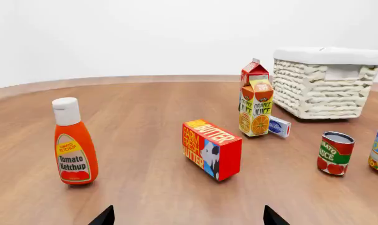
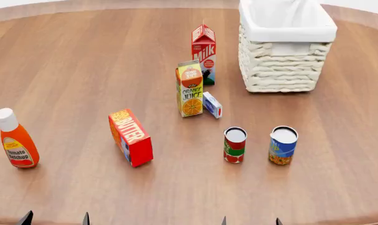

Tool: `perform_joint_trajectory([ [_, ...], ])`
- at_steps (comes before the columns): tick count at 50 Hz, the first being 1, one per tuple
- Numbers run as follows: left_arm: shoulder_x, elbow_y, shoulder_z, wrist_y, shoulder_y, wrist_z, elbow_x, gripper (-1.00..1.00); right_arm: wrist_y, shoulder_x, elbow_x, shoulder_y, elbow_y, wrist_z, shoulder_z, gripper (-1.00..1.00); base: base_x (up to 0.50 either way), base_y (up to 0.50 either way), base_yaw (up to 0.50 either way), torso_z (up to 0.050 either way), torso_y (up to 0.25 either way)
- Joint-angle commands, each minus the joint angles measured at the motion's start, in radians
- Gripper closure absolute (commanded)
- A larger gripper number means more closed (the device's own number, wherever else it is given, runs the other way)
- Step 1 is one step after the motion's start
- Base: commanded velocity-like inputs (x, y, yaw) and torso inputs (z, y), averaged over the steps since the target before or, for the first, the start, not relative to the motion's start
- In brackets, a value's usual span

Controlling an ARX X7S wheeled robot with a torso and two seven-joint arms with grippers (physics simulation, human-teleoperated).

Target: Pick up the alphabet soup, and put it in the basket.

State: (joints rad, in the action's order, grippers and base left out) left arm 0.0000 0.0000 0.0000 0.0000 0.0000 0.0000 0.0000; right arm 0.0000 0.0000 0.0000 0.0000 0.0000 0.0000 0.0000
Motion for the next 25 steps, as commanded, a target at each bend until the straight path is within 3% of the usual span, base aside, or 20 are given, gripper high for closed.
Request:
perform_joint_trajectory([
  [1, -0.016, 0.004, 0.019, 0.009, 0.001, -0.016, -0.017, -1.00, -0.018, 0.016, 0.018, -0.001, 0.000, 0.017, -0.018, -1.00, 0.00, 0.00, 0.00, 0.000, 0.000],
  [12, -0.051, 0.018, 0.055, 0.020, 0.010, -0.055, -0.032, -1.00, -0.016, 0.048, 0.044, -0.005, -0.007, 0.053, -0.059, -1.00, 0.00, 0.00, 0.00, 0.000, 0.000],
  [25, -0.088, 0.300, 0.079, 0.176, 0.182, -0.117, 0.024, -1.00, -0.073, 0.086, 0.107, -0.163, -0.335, 0.081, -0.030, -1.00, 0.00, 0.00, 0.00, 0.000, 0.000],
])
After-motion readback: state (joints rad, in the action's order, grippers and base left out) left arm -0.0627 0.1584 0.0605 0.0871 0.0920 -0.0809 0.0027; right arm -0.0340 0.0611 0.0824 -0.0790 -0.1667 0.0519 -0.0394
